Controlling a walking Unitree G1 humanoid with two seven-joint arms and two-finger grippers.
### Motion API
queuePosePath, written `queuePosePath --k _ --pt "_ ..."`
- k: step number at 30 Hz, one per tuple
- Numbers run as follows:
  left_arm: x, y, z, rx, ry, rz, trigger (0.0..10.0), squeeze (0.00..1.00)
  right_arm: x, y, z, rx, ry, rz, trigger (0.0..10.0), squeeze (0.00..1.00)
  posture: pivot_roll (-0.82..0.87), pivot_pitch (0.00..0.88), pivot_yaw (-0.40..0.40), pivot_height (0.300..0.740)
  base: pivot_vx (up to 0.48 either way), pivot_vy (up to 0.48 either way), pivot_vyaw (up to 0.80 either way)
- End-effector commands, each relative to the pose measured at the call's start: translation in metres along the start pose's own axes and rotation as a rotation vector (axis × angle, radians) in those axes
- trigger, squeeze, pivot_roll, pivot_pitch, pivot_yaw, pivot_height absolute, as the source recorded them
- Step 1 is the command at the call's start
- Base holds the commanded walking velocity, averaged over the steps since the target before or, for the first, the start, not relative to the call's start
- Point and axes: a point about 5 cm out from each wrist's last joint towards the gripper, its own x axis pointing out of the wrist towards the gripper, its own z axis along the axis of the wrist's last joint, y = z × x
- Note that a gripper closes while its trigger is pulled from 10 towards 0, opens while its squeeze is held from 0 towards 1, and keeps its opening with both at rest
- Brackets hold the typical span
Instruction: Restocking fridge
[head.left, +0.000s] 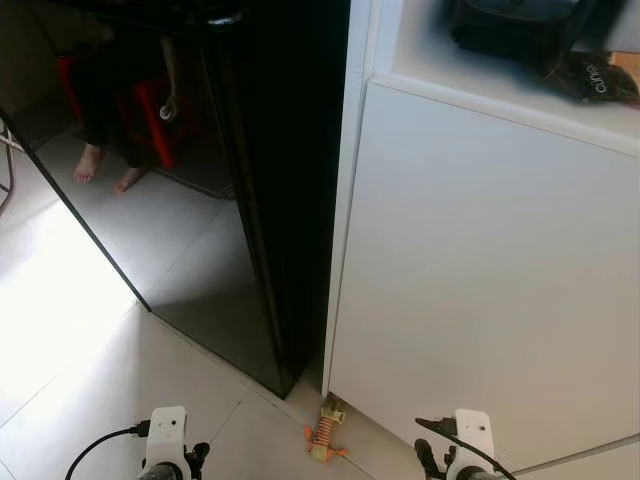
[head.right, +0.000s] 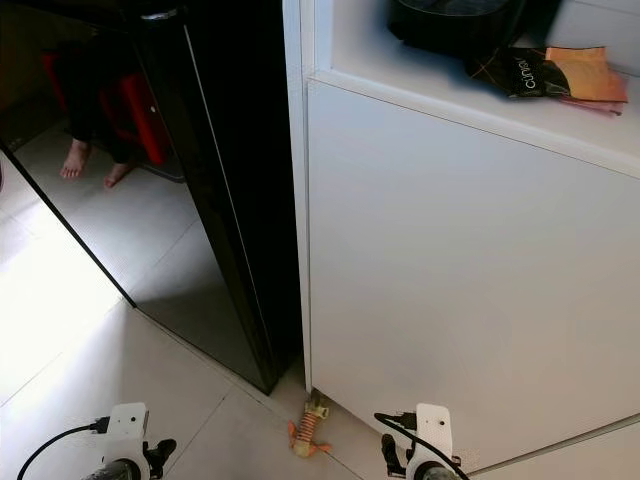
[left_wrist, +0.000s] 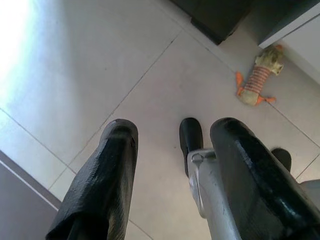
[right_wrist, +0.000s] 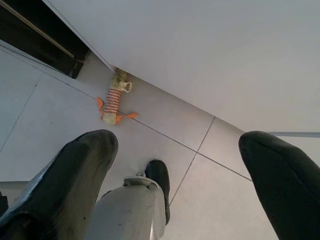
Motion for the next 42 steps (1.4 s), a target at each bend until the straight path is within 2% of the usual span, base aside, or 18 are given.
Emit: queuePosePath --k 1,4,10,20,26,36,42 --pt "-0.001 0.003 -0.009 -0.011 0.037 0.014 10.0 0.0 0.0 0.0 -0.004 0.028 0.021 -0.009 10.0 0.0 -0.17 0.084 0.009 0.74 0.0 0.0 0.0" --pt "-0.002 0.004 -0.01 -0.009 0.042 0.015 10.0 0.0 0.0 0.0 -0.004 0.036 0.027 -0.013 10.0 0.0 -0.17 0.092 0.01 0.74 0.0 0.329 0.0" --pt "-0.003 0.006 -0.012 -0.001 0.05 0.018 10.0 0.0 0.0 -0.002 -0.004 0.044 0.032 -0.018 10.0 0.0 -0.17 0.105 0.013 0.74 0.0 0.427 -0.72" --pt "-0.005 0.008 -0.02 0.0 0.063 0.021 10.0 0.0 -0.003 -0.005 -0.012 0.039 0.044 -0.022 10.0 0.0 -0.16 0.145 0.008 0.74 0.0 0.48 0.0" --pt "-0.006 0.009 -0.024 0.0 0.071 0.022 10.0 0.0 -0.003 -0.006 -0.014 0.022 0.056 -0.018 10.0 0.0 -0.16 0.161 0.005 0.74 0.0 0.48 -0.62" --pt "-0.007 0.009 -0.027 0.001 0.078 0.018 10.0 0.0 -0.005 -0.007 -0.018 0.02 0.065 -0.015 10.0 0.0 -0.16 0.16 0.005 0.74 0.0 0.48 0.0" --pt "-0.007 0.009 -0.028 0.009 0.079 0.013 10.0 0.0 -0.005 -0.009 -0.02 0.022 0.065 -0.013 10.0 0.0 -0.16 0.15 0.006 0.74 0.0 0.48 -0.66"
